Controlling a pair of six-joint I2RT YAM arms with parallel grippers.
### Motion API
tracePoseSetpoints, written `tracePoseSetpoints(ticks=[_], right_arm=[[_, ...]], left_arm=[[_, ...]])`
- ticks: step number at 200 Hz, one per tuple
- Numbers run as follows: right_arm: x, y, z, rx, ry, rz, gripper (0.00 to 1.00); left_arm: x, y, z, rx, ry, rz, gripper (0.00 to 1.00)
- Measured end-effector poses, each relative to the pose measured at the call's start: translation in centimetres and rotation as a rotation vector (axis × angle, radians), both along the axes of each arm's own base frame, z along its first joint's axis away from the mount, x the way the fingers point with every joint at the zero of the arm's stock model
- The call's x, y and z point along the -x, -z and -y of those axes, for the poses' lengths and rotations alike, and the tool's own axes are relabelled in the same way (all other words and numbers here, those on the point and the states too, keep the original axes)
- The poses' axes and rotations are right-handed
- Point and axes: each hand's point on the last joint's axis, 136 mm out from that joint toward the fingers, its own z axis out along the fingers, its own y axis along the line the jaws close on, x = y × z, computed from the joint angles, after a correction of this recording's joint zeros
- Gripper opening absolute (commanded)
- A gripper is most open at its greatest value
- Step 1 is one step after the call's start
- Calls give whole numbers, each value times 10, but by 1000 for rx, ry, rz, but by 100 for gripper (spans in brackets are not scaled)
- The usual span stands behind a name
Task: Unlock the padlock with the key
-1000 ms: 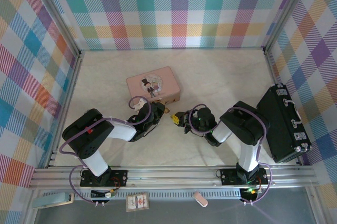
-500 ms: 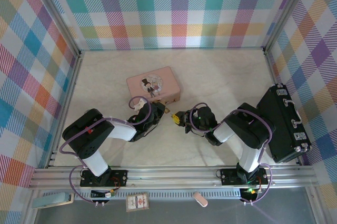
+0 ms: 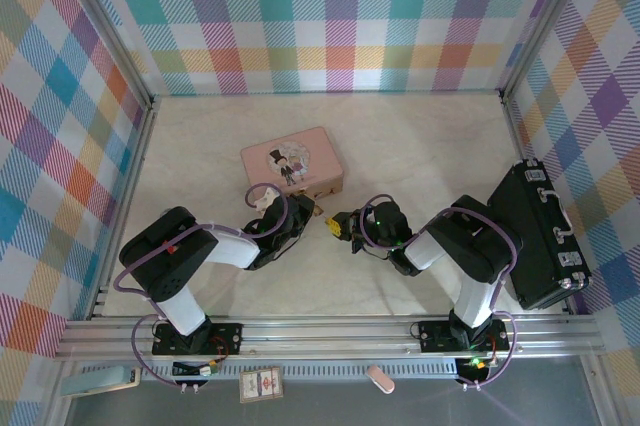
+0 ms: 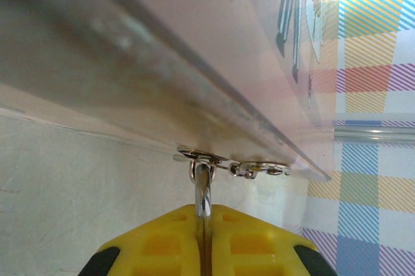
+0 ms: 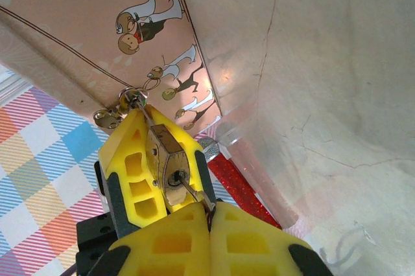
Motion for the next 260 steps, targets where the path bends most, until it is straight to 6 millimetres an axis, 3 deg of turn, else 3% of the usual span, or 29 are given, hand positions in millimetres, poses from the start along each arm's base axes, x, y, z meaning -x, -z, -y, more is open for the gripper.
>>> tracePoseSetpoints(ticks=[260], right_arm=[[2, 1, 2, 16, 3, -16, 0]], left_arm=[[5, 2, 6, -29, 16, -5, 0]])
